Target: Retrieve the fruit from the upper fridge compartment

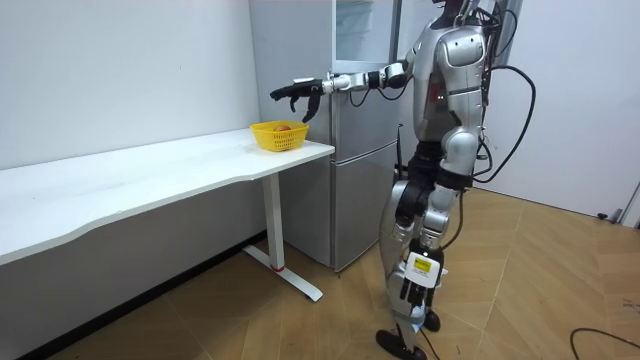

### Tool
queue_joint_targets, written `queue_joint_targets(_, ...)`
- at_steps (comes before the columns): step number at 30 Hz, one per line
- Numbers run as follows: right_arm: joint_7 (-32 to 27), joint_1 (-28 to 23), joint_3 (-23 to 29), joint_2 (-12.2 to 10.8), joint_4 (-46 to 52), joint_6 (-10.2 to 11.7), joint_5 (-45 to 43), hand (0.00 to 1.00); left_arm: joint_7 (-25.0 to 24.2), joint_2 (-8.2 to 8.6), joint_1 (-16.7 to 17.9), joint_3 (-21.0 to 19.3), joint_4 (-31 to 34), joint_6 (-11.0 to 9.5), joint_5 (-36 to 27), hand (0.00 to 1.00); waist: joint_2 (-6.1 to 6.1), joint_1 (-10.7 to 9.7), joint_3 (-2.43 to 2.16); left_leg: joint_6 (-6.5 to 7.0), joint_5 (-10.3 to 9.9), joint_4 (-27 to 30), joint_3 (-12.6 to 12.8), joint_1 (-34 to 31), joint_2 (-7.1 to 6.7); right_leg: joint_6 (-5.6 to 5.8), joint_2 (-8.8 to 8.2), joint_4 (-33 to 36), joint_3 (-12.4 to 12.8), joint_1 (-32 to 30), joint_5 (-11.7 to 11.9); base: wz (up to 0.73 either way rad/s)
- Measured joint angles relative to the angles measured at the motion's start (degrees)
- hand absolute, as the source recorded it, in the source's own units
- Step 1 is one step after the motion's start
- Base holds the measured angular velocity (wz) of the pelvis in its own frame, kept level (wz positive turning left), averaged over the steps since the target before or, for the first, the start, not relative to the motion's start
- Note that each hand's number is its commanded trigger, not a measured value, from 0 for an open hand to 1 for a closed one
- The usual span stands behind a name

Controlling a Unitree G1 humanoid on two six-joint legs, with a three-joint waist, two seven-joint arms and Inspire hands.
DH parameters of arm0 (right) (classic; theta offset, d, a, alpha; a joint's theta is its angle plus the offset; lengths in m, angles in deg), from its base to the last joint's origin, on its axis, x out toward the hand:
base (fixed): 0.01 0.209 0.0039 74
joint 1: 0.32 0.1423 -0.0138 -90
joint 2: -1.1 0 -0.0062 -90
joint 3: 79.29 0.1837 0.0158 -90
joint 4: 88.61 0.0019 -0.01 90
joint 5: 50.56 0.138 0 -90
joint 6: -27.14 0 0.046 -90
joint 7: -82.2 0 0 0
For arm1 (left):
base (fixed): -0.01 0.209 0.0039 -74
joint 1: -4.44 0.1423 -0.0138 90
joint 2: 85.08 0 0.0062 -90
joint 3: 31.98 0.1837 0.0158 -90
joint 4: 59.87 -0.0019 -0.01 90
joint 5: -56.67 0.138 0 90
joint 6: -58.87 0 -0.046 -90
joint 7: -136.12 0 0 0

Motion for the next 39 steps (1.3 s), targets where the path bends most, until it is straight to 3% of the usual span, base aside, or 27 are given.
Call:
queue_joint_targets(11,-1.1,0.0,-2.4,1.0,-0.1,0.0,0.0,0.00,0.0,-1.11,0.0,0.1,0.2,0.3,0.1,0.00,0.10,0.0,0.05,0.00,0.0,0.1,0.0,0.0,-0.01,0.00,0.00,0.0,-0.1,0.0,0.0,0.00)
queue_joint_targets(26,-2.3,0.0,-2.4,1.4,0.5,0.0,2.6,0.00,0.5,-1.12,1.5,0.1,1.8,0.4,0.1,0.00,0.59,-0.2,-0.11,0.00,0.0,0.7,0.6,0.0,-0.09,0.00,-0.05,0.0,0.2,0.2,0.0,-0.01)
queue_joint_targets(28,-2.3,0.0,-2.2,1.4,1.1,0.1,4.3,0.00,0.5,-1.06,1.8,0.1,1.9,0.5,0.1,0.00,1.37,-0.6,0.13,0.00,0.0,0.8,0.7,0.2,-0.14,0.00,-0.13,0.0,0.1,0.4,0.0,0.00)
queue_joint_targets(32,-2.6,0.0,-0.4,1.4,6.2,0.2,5.9,0.00,0.5,-0.94,2.3,0.1,2.0,0.4,0.2,0.00,2.50,-1.9,-0.33,0.03,0.0,0.4,0.8,0.3,-0.26,0.00,-0.22,0.0,0.5,0.4,0.0,-0.02)
queue_joint_targets(34,-3.9,0.0,0.5,1.3,8.8,0.2,5.9,0.00,0.7,-0.73,2.4,0.1,1.8,0.5,0.1,0.00,3.25,-2.0,-0.34,0.04,0.0,0.3,1.4,0.8,-0.19,0.00,-0.10,0.0,1.6,0.6,0.0,-0.14)
queue_joint_targets(39,-5.5,-0.9,1.2,1.3,14.1,0.4,5.8,0.00,1.6,1.17,3.2,0.1,1.9,0.7,1.3,0.00,5.27,-3.7,-0.85,0.07,0.0,-0.1,2.8,2.0,0.06,-0.02,-0.01,0.0,2.9,1.1,0.0,-0.15)
